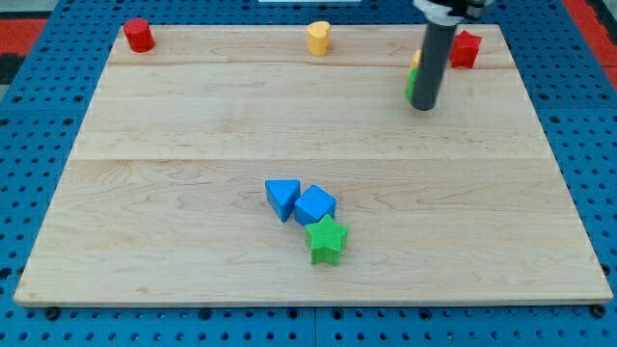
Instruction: Move the green circle down a bit
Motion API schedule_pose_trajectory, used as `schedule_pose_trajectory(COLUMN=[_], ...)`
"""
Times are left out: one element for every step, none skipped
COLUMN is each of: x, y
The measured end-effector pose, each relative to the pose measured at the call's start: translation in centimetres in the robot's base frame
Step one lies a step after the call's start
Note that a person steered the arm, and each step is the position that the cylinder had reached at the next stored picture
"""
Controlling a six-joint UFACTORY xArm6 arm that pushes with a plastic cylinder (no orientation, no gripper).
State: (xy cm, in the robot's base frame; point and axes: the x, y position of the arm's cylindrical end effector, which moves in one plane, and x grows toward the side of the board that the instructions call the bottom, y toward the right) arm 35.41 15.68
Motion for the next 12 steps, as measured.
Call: schedule_pose_trajectory(x=[-1.9,-3.4,-2.7,-2.1,-3.3,-5.6,-6.8,-8.5,-9.7,-9.8,-9.8,-9.9], y=[0.1,0.2,2.6,2.3,2.8,2.7,1.9,1.9,1.5,-0.3,-2.9,-4.9])
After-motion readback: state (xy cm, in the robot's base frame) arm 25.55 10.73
